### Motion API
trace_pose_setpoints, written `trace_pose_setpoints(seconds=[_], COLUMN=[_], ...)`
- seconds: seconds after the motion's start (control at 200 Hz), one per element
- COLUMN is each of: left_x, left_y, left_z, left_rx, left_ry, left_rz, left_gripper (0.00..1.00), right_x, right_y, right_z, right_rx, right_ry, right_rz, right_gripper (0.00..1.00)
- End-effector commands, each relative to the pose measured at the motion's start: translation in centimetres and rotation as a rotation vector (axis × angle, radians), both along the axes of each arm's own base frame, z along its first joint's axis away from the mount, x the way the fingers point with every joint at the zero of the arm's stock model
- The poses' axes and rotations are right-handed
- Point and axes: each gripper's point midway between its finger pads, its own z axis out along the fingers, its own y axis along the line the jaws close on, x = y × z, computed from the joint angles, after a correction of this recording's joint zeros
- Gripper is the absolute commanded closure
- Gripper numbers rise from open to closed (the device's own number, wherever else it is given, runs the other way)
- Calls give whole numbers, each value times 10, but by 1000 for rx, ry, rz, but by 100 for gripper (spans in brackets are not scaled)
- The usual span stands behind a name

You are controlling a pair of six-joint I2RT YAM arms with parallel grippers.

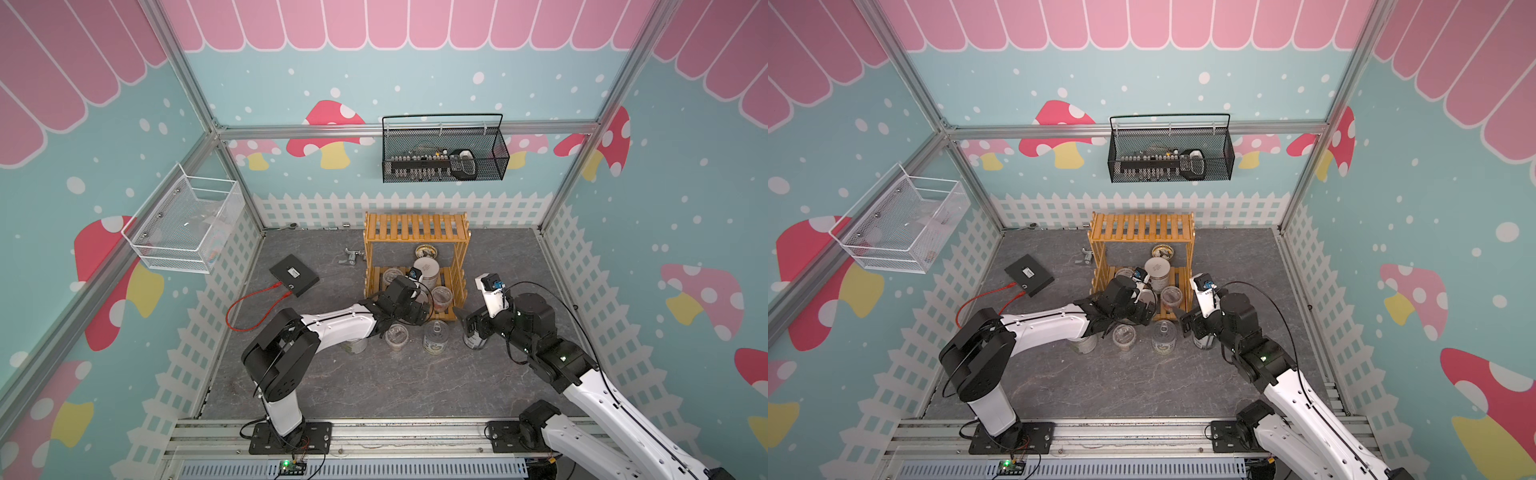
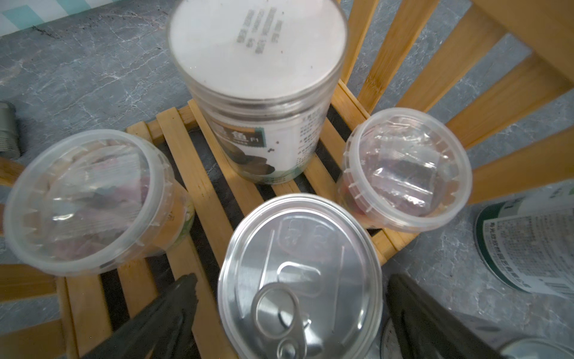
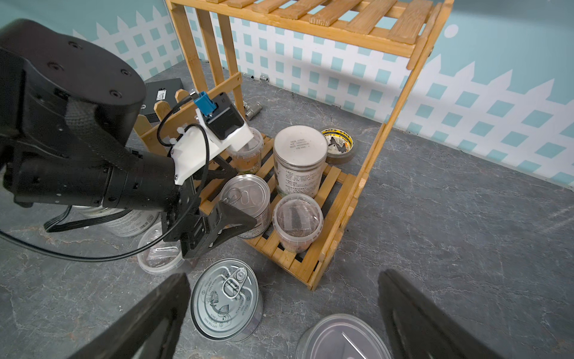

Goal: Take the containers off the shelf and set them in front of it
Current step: 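Pick up a container from the shelf.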

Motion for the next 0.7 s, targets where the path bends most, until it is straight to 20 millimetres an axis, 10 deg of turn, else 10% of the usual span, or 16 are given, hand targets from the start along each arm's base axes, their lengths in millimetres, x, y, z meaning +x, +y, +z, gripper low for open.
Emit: trace_pose_setpoints(seconds=[0.0,0.695], left_x=[6,8], left_y=[-4,0], left_z=[-1,38], left_rx=[28,26], left_ry=[-18,-92], left_rz=[-5,-11], left_gripper=[3,25], right_x=[4,4], right_y=[-2,0], right_z=[2,0], right_rx=[1,14], right_ry=[-30,-37], right_rz=[-10,1], right_gripper=[1,1])
